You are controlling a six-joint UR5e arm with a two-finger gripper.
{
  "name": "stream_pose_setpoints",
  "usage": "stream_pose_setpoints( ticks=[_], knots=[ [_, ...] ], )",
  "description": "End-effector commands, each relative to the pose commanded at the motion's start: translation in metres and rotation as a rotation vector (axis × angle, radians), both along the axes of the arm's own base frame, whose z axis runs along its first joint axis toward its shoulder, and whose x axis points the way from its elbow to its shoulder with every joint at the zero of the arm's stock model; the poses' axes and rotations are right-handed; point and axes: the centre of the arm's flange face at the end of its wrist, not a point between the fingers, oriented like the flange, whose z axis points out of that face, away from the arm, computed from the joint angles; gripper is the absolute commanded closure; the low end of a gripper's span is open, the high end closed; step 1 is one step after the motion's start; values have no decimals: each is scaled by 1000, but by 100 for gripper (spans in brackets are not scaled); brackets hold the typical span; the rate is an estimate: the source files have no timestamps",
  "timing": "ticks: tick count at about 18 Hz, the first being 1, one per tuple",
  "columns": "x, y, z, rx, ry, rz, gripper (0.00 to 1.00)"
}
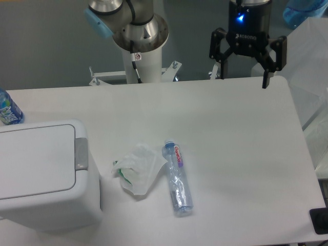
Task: Open the trash can
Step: 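Move the open gripper over toward the white trash bin lid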
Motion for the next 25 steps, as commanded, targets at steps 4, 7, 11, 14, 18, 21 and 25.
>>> stream_pose_setpoints(
  ticks=[4, 7, 11, 14, 18, 21, 25],
  knots=[
    [-1, 0, 2, 3, 3, 4, 0],
    [-2, 10, 0, 40, -28, 80, 0],
    [11, 53, -5, 138, -53, 197, 0],
    [24, 83, -10, 203, -75, 257, 0],
    [43, 113, -17, 275, -148, 370, 0],
    [64, 135, -22, 305, -218, 440, 0],
    [96, 164, -34, 307, -293, 478, 0]
  ],
)
